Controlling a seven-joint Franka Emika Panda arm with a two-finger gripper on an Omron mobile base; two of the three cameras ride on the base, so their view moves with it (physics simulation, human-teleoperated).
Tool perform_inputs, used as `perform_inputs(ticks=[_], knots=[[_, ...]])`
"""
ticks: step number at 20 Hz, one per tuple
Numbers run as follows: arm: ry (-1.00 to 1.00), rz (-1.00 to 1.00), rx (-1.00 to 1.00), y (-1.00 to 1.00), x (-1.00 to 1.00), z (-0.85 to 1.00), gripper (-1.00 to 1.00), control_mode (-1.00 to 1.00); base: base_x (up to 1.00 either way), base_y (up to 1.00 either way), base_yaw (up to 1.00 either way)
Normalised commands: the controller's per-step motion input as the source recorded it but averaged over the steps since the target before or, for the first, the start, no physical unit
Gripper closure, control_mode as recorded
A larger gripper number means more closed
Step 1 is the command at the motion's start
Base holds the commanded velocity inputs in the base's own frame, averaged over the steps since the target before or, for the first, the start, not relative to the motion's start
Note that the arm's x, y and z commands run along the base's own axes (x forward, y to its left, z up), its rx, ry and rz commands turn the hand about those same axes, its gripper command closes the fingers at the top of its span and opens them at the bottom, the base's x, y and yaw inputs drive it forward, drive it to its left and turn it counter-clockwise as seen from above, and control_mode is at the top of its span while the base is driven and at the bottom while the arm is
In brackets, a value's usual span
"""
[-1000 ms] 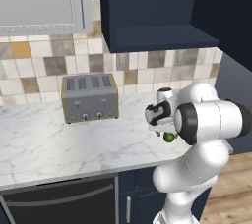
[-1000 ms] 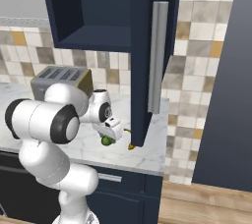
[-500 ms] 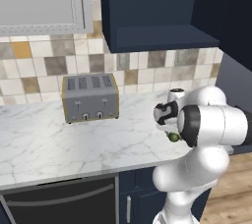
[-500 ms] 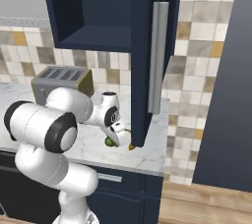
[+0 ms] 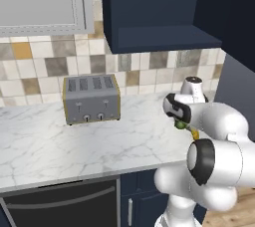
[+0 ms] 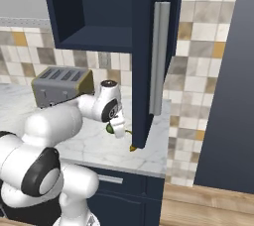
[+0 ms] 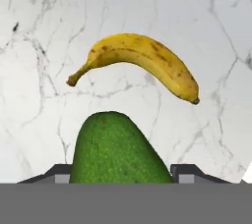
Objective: Pick the banana, avocado from the counter and place them in the cabinet. Then close the cabinet.
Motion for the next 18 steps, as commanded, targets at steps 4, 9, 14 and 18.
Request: perform_inputs(ticks=[4, 9, 14, 18], knots=[[-0.04, -0.23, 0.00, 0.18, -0.05, 1.00, 1.00, -1.00, 0.00, 0.00, 0.00], [-0.10, -0.08, -0.08, 0.04, -0.22, 1.00, 1.00, -1.00, 0.00, 0.00, 0.00], [-0.14, 0.03, -0.20, 0.00, -0.54, 1.00, 1.00, -1.00, 0.00, 0.00, 0.00], [-0.16, 0.14, -0.30, 0.04, -0.66, 1.00, 1.00, -1.00, 0.00, 0.00, 0.00]])
